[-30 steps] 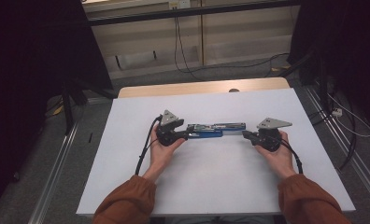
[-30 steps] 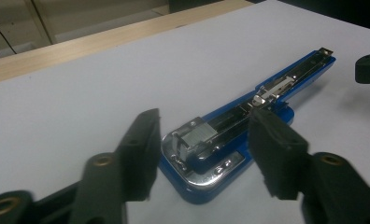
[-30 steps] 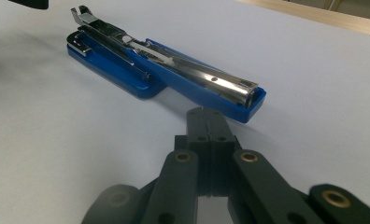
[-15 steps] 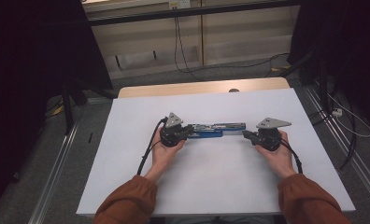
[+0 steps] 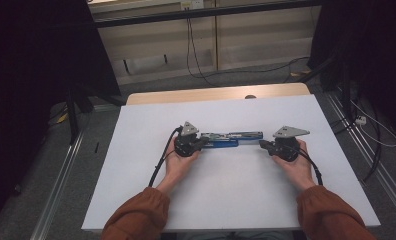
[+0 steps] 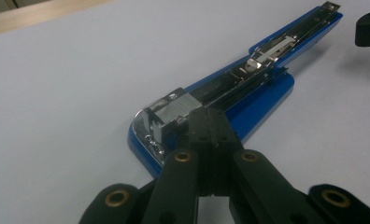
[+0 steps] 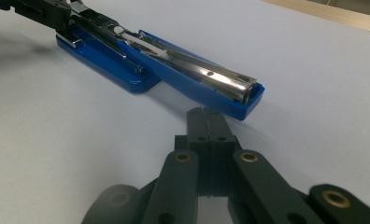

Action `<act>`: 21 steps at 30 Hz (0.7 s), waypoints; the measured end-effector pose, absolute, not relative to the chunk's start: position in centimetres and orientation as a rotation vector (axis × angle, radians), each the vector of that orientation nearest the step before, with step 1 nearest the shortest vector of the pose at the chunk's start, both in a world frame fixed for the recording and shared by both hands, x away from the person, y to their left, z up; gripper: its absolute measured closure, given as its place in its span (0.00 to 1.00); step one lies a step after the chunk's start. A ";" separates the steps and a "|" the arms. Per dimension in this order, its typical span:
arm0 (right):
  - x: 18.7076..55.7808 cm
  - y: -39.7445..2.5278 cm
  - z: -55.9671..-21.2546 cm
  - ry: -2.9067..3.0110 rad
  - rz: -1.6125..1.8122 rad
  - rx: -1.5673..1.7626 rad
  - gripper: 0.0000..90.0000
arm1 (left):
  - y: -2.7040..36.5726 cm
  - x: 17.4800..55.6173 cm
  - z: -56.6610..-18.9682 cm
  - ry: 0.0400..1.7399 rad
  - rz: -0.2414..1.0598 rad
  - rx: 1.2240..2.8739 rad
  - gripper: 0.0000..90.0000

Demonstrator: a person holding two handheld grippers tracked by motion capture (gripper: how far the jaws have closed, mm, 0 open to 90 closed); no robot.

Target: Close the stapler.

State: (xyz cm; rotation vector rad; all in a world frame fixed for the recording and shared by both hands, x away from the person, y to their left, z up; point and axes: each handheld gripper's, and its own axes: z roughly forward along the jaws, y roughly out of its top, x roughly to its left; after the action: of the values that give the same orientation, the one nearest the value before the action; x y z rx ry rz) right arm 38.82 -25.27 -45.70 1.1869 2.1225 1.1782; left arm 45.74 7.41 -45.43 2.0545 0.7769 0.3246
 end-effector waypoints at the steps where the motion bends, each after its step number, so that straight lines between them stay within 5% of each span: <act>1: 38.9 -25.3 -45.7 2.123 1.176 1.189 1.00 | 7.4 45.8 -45.4 0.770 0.317 2.054 1.00; 21: 39.5 -25.4 -45.8 2.150 1.098 1.234 1.00 | 7.4 45.8 -45.4 0.770 0.313 2.060 1.00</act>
State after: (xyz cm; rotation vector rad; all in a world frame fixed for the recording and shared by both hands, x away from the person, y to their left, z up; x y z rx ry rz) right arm 39.54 -25.40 -45.81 1.2336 2.1501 1.0981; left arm 45.80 7.43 -45.44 2.0603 0.7699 0.3134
